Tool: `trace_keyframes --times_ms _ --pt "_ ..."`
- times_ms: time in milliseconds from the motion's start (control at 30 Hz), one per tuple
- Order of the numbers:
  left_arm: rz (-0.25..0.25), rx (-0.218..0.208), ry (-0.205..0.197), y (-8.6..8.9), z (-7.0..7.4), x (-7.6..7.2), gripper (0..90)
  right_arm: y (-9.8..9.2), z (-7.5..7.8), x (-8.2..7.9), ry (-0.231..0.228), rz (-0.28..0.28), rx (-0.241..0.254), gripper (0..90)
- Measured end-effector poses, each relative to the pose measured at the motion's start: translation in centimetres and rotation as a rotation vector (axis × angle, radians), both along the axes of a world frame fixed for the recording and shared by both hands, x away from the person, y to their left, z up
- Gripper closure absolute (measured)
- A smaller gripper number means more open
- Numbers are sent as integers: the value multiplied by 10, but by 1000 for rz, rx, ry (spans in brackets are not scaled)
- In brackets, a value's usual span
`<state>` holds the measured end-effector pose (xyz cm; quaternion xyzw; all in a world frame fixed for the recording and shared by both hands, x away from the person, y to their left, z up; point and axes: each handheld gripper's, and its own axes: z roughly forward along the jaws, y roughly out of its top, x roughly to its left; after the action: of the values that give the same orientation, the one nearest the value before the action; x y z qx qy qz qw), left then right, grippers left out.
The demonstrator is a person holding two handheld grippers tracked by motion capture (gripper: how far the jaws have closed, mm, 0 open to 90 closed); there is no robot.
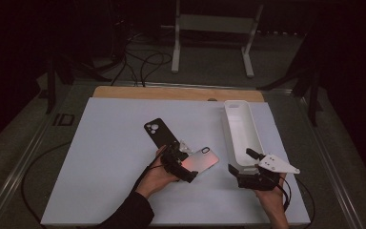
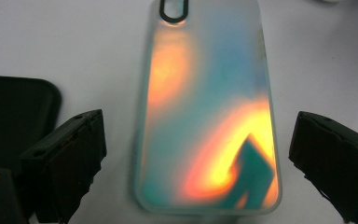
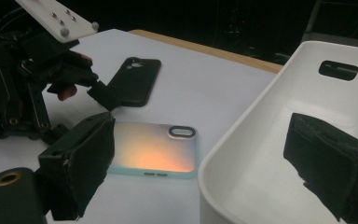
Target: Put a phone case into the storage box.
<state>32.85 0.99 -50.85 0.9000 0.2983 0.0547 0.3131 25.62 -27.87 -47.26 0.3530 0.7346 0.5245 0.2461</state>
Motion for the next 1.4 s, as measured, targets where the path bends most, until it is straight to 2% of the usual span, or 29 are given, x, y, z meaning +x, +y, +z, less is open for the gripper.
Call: trace_keyframes --times_ms 333,633,967,1067,1400 --pt "2 46 14 -7 -9 0 48 0 0 0 1 -2 0 88" --pt "-5 88 -19 -11 -10 -4 58 0 -1 0 2 1 -1 88" --pt "0 99 -12 -10 -9 -4 101 1 -1 0 3 0 -3 88" --pt "2 97 -10 -9 -7 -4 160 1 -1 0 4 -1 -4 89" --pt "2 101 -17 -9 -7 -4 169 1 -1 0 5 -3 -7 88"
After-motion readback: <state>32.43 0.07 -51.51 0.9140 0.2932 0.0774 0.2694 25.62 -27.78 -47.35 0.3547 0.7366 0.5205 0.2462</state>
